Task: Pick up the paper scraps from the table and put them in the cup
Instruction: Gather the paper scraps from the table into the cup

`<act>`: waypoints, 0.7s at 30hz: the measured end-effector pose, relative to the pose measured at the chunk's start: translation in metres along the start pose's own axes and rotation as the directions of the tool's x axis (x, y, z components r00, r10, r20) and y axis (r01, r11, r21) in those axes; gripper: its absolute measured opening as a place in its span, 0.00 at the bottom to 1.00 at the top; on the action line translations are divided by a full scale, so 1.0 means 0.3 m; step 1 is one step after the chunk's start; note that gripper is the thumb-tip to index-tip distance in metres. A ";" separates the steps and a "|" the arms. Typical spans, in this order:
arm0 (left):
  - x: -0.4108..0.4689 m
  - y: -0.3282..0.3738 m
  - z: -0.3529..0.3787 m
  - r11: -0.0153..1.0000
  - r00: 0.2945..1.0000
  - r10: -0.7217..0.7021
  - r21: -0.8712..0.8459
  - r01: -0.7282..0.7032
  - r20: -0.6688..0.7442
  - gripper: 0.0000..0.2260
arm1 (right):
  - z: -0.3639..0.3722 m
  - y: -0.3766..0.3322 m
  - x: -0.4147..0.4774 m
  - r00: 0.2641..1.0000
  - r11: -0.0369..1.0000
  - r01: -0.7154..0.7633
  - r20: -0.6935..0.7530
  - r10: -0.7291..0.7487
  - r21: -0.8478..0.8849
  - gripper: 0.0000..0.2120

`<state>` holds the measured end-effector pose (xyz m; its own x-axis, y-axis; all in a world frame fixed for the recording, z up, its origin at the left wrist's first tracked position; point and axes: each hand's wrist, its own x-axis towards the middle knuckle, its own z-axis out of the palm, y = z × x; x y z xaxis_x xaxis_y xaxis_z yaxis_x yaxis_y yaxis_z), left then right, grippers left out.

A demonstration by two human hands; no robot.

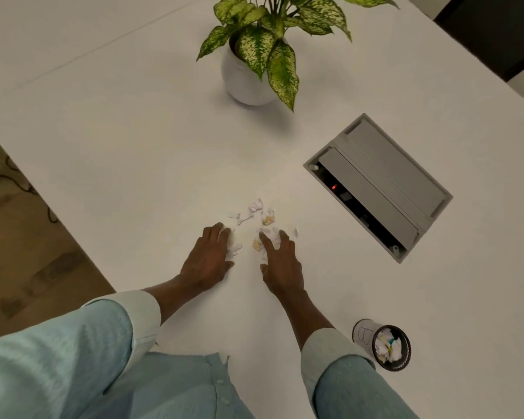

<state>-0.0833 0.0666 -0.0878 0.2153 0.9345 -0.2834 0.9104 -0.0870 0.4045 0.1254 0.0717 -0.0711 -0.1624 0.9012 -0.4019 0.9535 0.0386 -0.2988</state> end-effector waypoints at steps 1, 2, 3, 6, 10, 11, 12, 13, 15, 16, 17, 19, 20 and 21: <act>0.009 0.009 0.002 1.000 1.000 -0.003 0.005 0.003 0.012 0.39 | 0.002 -0.002 0.018 1.000 1.000 0.014 0.003 -0.014 -0.018 0.38; 0.018 0.015 0.007 1.000 1.000 0.000 0.011 0.000 0.024 0.39 | 0.004 -0.003 0.034 1.000 0.999 0.027 0.004 -0.027 -0.039 0.39; 0.027 0.017 0.012 1.000 0.999 0.010 0.018 -0.010 0.035 0.39 | 0.007 -0.004 0.050 0.999 0.997 0.040 0.002 -0.040 -0.064 0.39; 0.038 0.018 0.020 0.997 0.996 0.073 0.019 -0.074 0.046 0.29 | 0.008 -0.017 0.074 0.995 0.984 0.097 0.034 -0.093 -0.149 0.38; 0.028 0.025 0.031 0.993 0.993 0.118 0.008 -0.118 0.010 0.14 | 0.002 -0.037 0.053 0.989 0.981 0.143 -0.006 -0.145 -0.132 0.23; 0.025 0.027 0.036 0.992 0.992 0.128 0.012 -0.128 0.003 0.11 | 0.006 -0.044 0.045 0.989 0.980 0.139 -0.037 -0.145 -0.140 0.19; 0.024 0.030 0.042 0.989 0.989 0.145 0.014 -0.145 -0.003 0.08 | 0.007 -0.051 0.034 0.988 0.978 0.137 -0.056 -0.147 -0.156 0.16; 0.025 0.033 0.047 0.986 0.986 0.164 0.015 -0.164 -0.006 0.06 | 0.010 -0.055 0.024 0.986 0.974 0.136 -0.069 -0.150 -0.179 0.14; 0.027 0.043 0.055 0.981 0.981 0.193 0.014 -0.193 -0.014 0.04 | 0.020 -0.060 0.004 0.983 0.966 0.134 -0.093 -0.158 -0.223 0.16; 0.028 0.049 0.058 0.980 0.980 0.197 0.013 -0.197 -0.020 0.04 | 0.021 -0.063 -0.007 0.983 0.965 0.127 -0.100 -0.153 -0.230 0.17; 0.026 0.055 0.061 0.981 0.980 0.196 0.011 -0.196 -0.026 0.04 | 0.023 -0.065 -0.017 0.985 0.969 0.111 -0.106 -0.137 -0.220 0.18; 0.022 0.067 0.064 0.981 0.980 0.193 -0.003 -0.193 -0.038 0.04 | 0.028 -0.065 -0.037 0.989 0.983 0.063 -0.124 -0.085 -0.173 0.19; 0.019 0.072 0.065 0.981 0.981 0.191 -0.016 -0.192 -0.045 0.04 | 0.033 -0.063 -0.045 0.989 0.989 0.037 -0.138 -0.057 -0.142 0.19; 0.016 0.078 0.067 0.982 0.981 0.187 -0.031 -0.188 -0.050 0.05 | 0.038 -0.058 -0.053 0.987 0.994 0.010 -0.157 -0.027 -0.110 0.18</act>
<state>-0.0538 0.0623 -0.0971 0.3637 0.9178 -0.1592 0.8422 -0.2509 0.4772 0.1086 0.0519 -0.0695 -0.1466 0.9563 -0.2532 0.9741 0.0949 -0.2055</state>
